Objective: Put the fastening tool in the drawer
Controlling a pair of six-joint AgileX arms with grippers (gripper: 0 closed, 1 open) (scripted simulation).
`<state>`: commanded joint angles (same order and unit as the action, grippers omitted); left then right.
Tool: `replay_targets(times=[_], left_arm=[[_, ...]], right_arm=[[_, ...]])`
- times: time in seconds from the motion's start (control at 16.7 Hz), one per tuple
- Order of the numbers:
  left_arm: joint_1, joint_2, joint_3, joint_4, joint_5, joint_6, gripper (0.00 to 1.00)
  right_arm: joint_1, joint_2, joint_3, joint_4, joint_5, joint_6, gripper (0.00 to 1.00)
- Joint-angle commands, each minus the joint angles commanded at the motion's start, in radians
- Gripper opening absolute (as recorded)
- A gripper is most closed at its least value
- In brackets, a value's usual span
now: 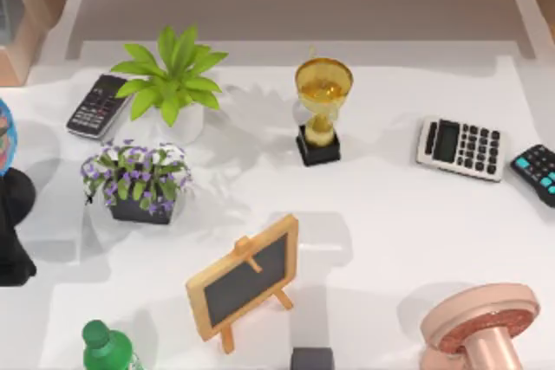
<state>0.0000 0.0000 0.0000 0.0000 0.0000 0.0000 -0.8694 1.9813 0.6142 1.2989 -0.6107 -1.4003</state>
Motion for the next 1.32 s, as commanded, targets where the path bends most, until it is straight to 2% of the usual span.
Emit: replay_targets(times=[0.18,0.42,0.84,1.32], left_arm=[[0.000,0.000,0.000,0.000,0.000,0.000,1.00],[0.000,0.000,0.000,0.000,0.000,0.000,1.00],[0.000,0.000,0.000,0.000,0.000,0.000,1.00],[0.000,0.000,0.000,0.000,0.000,0.000,1.00]], right_arm=[[0.063,0.029,-0.113,0.190,-0.060,-0.090,1.00],[0.120,0.053,-0.178,0.311,-0.102,-0.149,1.00],[0.121,0.053,-0.174,0.310,-0.101,-0.150,1.00],[0.181,0.079,-0.101,0.260,-0.045,-0.152,1.00]])
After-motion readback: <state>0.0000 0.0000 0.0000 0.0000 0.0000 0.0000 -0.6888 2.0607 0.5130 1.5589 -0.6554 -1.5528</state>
